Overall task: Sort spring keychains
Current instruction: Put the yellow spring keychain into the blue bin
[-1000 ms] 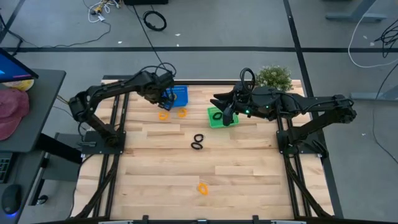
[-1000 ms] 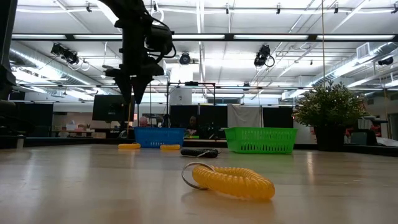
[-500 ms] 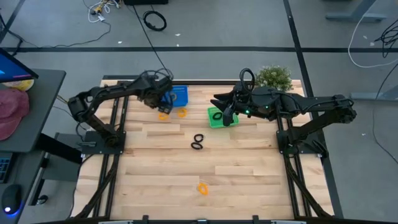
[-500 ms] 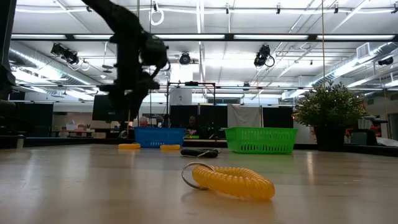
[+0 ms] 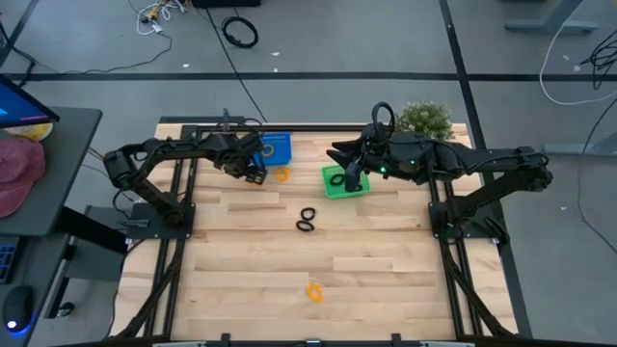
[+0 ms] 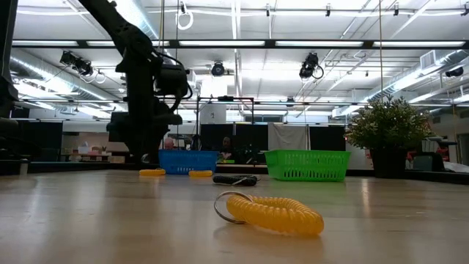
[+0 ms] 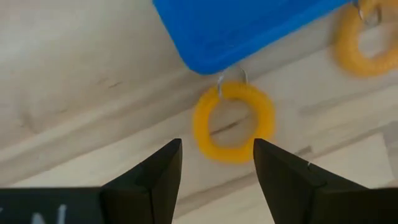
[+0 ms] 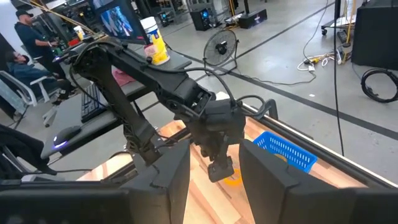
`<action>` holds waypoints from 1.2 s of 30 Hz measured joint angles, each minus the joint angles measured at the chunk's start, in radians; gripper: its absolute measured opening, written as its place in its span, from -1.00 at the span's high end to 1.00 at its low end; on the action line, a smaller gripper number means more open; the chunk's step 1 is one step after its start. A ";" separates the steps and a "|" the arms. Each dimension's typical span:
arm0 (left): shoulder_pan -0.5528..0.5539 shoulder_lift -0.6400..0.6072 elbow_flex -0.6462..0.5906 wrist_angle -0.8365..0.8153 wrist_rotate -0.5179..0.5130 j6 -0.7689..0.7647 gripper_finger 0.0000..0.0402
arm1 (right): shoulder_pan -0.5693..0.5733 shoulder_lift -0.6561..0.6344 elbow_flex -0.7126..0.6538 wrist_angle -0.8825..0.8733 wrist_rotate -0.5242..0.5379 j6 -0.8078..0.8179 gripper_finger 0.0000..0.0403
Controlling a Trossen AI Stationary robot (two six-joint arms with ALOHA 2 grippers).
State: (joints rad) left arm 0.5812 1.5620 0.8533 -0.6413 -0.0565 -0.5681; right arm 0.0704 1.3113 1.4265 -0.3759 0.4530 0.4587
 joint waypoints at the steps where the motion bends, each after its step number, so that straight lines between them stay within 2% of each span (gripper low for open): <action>1: 0.002 0.000 -0.011 0.014 0.000 -0.002 0.00 | 0.000 0.000 0.000 0.000 0.000 0.000 0.31; 10: 0.005 0.007 -0.093 0.110 0.041 -0.043 0.00 | 0.000 0.000 0.000 0.001 0.000 0.007 0.31; 27: 0.004 0.009 -0.108 0.134 0.051 -0.038 0.02 | 0.000 0.000 0.000 0.001 -0.001 0.007 0.31; 31: 0.004 0.009 -0.109 0.132 0.048 -0.038 0.17 | 0.000 0.000 0.000 0.001 -0.001 0.008 0.31; 36: 0.005 0.009 -0.110 0.130 0.047 -0.030 0.53 | 0.000 0.000 0.000 0.001 -0.001 0.007 0.31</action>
State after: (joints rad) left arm 0.5858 1.5711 0.7437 -0.5114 -0.0093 -0.5978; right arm 0.0704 1.3113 1.4265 -0.3748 0.4522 0.4662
